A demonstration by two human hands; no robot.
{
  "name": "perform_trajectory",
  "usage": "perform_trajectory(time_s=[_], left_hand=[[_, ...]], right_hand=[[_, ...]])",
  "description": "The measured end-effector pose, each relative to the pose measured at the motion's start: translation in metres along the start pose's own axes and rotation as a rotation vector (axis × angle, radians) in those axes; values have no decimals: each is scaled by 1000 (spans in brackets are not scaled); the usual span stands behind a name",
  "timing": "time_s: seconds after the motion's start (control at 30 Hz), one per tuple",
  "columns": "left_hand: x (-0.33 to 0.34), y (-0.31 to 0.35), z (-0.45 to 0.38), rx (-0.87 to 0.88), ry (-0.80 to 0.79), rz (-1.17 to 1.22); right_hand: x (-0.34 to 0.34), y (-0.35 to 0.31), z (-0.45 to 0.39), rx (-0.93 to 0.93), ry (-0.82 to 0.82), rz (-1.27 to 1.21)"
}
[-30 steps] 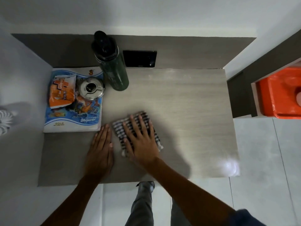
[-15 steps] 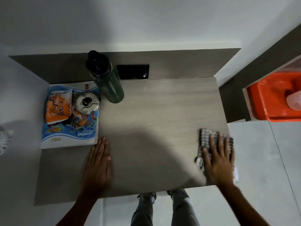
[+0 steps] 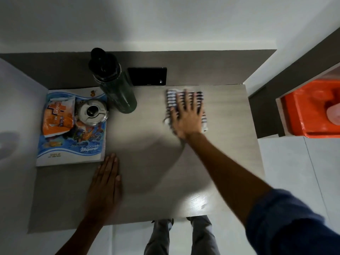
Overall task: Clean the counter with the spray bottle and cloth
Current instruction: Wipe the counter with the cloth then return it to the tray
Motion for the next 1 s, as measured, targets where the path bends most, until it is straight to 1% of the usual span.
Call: perform_trajectory(time_s=[0.1,0.17,0.23,0.33,0.4,0.5,0.6,0.77,0.9,1.0], left_hand=[[-1,2,-1,46,8,6],[1,2,-2,52,-7,-2],[2,0,-3,29,-16,-23],[-1,2,-3,27,12,-26],[-1,1,-2,32,4,-28],[-1,-2,-2,9,-19,-46],[0,-1,-2,17,-17,-23],[7,-7,-2,-24,-51,-21],[9,-6,-1,12,-35,-12],[8,-6,-1,29,-20,-7]], right_hand=[[18,-58,58,-146,-20,-80],[24,-71,103,-175,2,-144],[28,-67,154,-199,10,-164],[24,-27,222,-191,52,-128],[15,26,250,-100,73,-86],[-5,111,267,49,68,4],[-23,165,254,142,65,13],[-38,191,171,272,94,20],[-42,180,86,386,123,-3],[-31,139,37,340,91,3]])
Point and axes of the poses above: each hand's wrist, its own z-axis away from the middle knuckle, its own x-axis out of the palm, y = z × x, the point moved 10 cm from there along -z, towards the middle knuckle, and after that the axes turned 13 degrees about y, right-handed, at the moved point
